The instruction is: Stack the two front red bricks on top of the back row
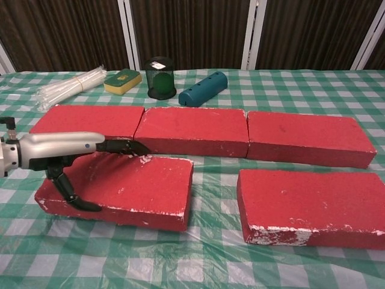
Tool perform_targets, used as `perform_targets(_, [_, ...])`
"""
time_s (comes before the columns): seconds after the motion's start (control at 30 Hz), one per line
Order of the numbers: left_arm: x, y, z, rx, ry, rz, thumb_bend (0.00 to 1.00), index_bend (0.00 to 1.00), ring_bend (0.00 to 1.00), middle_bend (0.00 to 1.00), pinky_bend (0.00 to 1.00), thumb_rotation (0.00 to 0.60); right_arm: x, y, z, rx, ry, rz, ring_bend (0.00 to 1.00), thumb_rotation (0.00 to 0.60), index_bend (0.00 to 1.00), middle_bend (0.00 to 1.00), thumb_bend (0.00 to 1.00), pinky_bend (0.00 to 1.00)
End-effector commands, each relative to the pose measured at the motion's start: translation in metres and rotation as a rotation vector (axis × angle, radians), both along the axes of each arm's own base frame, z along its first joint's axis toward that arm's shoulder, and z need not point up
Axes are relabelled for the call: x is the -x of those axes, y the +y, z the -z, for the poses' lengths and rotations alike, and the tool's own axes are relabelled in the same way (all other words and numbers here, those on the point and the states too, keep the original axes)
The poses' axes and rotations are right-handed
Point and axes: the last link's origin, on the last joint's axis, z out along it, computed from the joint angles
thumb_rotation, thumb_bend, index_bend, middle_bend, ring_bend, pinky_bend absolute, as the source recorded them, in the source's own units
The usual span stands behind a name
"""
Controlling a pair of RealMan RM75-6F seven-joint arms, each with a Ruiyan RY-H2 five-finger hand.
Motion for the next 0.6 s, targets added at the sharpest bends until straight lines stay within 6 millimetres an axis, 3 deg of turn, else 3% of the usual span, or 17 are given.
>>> perform_targets(0.03, [-0.004,0.002,-0.011,-0.039,-0.017,-0.004,0.28,0.0,0.47,0.4,0.67,0.6,0.0,0.0,0.0,-0.002,0.0,0.0,0.0,0.563,0.0,0.0,0.08,0.0])
perform_targets(0.23, [-0.019,0.022,-0.033,-0.153,-0.052,0.001,0.28,0.0,0.47,0.41,0.67,0.6,0.001,-0.001,0.0,-0.011,0.005,0.0,0.0,0.563,0.0,0.0,0.08,0.0])
perform_targets(0.4, [-0.045,0.056,-0.043,-0.22,-0.035,0.003,0.28,0.0,0.47,0.41,0.66,0.6,0.001,-0.001,-0.002,-0.019,0.011,-0.002,0.0,0.563,0.0,0.0,0.08,0.0])
perform_targets(0.6, [-0.071,0.103,-0.033,-0.25,0.029,-0.038,0.28,0.0,0.47,0.42,0.65,0.6,0.001,-0.002,-0.004,-0.021,0.009,-0.001,0.0,0.565,0.0,0.0,0.08,0.0])
